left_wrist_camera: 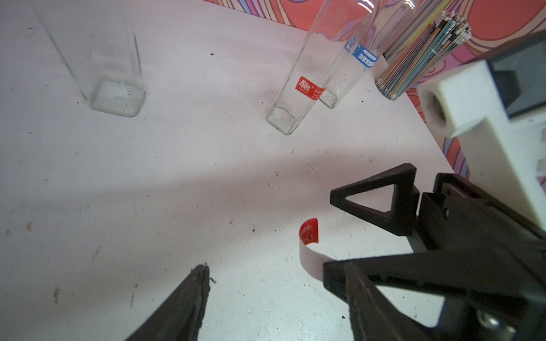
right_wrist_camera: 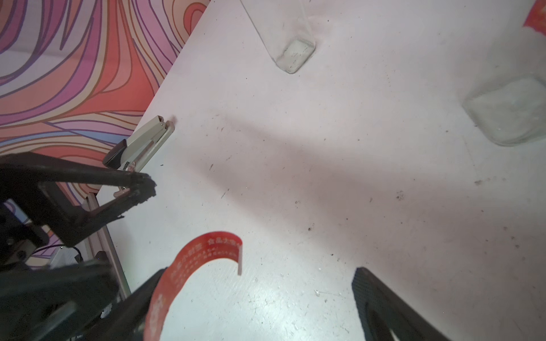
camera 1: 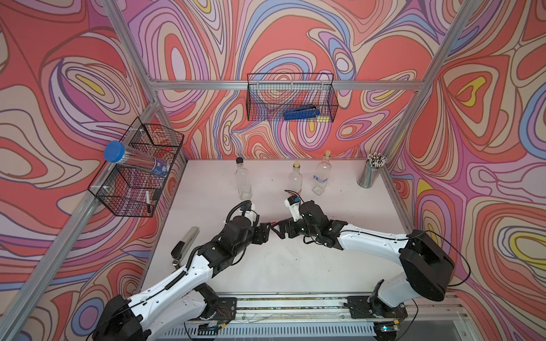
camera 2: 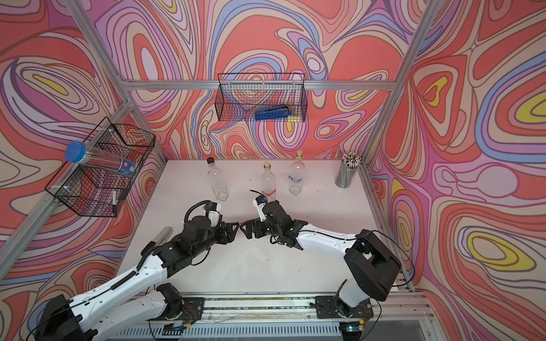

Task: Remove the label from the bottle
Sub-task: Place the label at the center of the board.

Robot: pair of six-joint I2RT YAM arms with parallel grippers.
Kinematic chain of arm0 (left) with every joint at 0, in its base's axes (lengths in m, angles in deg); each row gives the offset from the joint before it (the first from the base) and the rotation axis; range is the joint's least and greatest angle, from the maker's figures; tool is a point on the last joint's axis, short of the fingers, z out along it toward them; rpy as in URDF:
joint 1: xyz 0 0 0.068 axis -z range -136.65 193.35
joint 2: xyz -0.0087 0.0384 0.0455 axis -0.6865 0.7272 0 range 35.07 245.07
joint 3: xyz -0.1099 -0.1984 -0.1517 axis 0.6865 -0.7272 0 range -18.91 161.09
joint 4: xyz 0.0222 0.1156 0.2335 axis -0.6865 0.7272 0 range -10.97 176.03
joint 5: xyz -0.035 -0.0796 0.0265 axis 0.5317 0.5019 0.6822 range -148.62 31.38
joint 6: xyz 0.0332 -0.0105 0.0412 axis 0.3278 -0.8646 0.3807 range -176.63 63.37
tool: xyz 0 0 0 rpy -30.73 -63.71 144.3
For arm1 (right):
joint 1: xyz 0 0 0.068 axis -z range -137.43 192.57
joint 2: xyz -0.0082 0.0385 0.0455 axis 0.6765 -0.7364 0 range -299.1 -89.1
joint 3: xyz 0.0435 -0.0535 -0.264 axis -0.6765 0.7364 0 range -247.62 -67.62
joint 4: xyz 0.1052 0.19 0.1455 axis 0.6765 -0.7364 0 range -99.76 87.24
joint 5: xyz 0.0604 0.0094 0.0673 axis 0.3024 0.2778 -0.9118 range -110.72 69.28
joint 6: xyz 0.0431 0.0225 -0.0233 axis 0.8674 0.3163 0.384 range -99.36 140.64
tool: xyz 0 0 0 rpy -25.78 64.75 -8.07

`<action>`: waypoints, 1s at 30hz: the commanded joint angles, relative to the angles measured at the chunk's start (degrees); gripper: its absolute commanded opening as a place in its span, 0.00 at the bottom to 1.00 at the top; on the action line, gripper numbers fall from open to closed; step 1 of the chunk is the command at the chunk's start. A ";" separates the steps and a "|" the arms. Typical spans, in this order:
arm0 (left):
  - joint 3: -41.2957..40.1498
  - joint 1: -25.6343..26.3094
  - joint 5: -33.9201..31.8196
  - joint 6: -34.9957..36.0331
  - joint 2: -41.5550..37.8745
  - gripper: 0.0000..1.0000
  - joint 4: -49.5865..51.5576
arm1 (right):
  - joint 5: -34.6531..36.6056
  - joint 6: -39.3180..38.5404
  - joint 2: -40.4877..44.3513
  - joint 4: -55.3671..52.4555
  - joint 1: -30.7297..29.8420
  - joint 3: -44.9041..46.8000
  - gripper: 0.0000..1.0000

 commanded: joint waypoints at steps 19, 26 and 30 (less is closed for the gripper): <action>-9.41 0.68 -1.45 -4.46 -4.16 0.74 -8.92 | -6.54 13.47 -6.10 -3.21 1.28 -5.94 0.98; -10.06 0.75 -3.32 -3.89 -4.30 0.74 -11.06 | -10.02 15.60 -7.27 -1.25 1.28 -5.70 0.98; -10.79 0.78 -3.03 -4.41 -2.13 0.74 -12.96 | -11.56 16.53 -7.05 0.02 1.28 -5.56 0.98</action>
